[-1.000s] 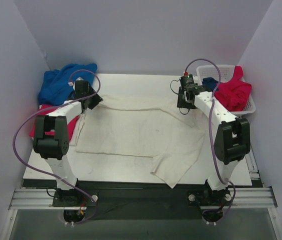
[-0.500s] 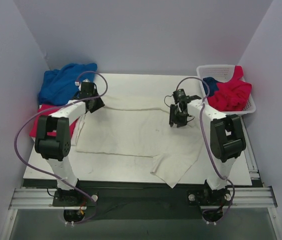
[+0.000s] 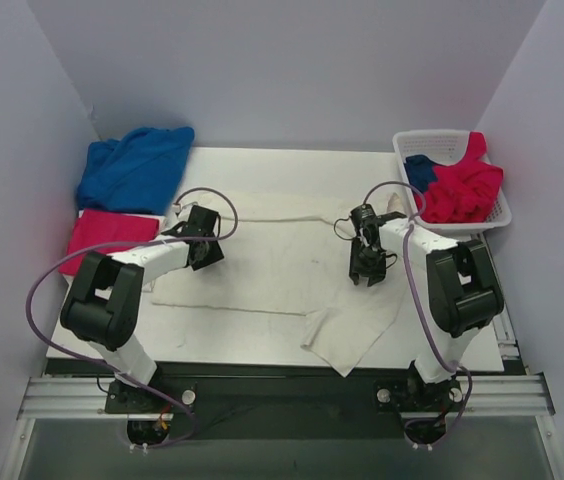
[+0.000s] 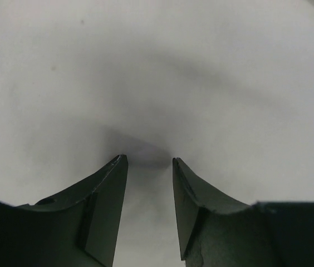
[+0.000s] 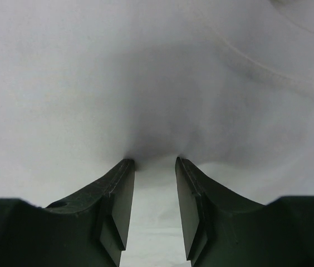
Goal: Fold and stack the t-shirts
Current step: Fold the flattened tshirt in 1/3 of the way
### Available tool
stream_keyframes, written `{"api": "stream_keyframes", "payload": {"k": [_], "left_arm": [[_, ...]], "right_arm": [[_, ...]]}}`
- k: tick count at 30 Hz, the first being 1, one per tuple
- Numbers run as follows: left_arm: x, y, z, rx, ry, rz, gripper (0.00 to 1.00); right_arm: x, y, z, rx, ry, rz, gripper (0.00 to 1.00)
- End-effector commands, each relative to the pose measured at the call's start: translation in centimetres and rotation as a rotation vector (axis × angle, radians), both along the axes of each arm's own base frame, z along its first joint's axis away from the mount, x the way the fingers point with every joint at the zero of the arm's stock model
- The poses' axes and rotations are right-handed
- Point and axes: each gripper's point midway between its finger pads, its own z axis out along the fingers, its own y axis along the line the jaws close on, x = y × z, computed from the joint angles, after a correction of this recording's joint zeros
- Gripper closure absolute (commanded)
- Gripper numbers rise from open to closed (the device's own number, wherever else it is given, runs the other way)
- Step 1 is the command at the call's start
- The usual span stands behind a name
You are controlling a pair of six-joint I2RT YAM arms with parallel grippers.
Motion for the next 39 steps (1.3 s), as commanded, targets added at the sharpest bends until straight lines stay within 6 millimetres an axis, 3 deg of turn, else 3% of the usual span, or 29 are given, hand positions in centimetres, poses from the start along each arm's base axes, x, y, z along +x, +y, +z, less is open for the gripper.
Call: {"api": "stream_keyframes", "payload": {"k": [1,6,9,17,19,25,30,35,39], "left_arm": [[-3.6,1.8,-2.2,0.046,0.095,0.055,0.51],[-7.3,1.9,-4.0,0.08,0.186,0.024,0.51],[-8.8,1.5,-3.8,0.08,0.192,0.004,0.51],[-10.9,1.0,-3.1,0.079,0.185,-0.009,0.51],[-10.4,1.0,-2.3,0.074,0.151,-0.009,0.51],[-4.8,1.1,3.9,0.062,-0.027,0.049,0.5],[0.4,3.7,7.6,-0.002,-0.14,0.176,0.5],[3.6,5.0,7.6,-0.073,-0.19,0.272,0.5],[5.3,4.4,4.3,-0.117,-0.146,0.282,0.51]], "right_arm": [[-2.9,-2.4,-0.9,-0.104,0.076,-0.036,0.64],[-4.6,-3.6,-1.4,-0.138,0.102,-0.066,0.64],[-5.6,-4.6,-1.3,-0.144,0.104,-0.105,0.64],[-8.1,-6.6,-1.0,-0.145,0.122,-0.173,0.63],[-7.9,-6.5,-0.7,-0.145,0.104,-0.171,0.64],[-5.8,-6.7,2.5,-0.146,-0.032,-0.197,0.64],[-4.6,-6.9,4.8,-0.145,-0.118,-0.212,0.63],[-4.1,-7.0,5.5,-0.146,-0.143,-0.204,0.63],[-3.6,-7.2,5.8,-0.158,-0.153,-0.198,0.63]]}}
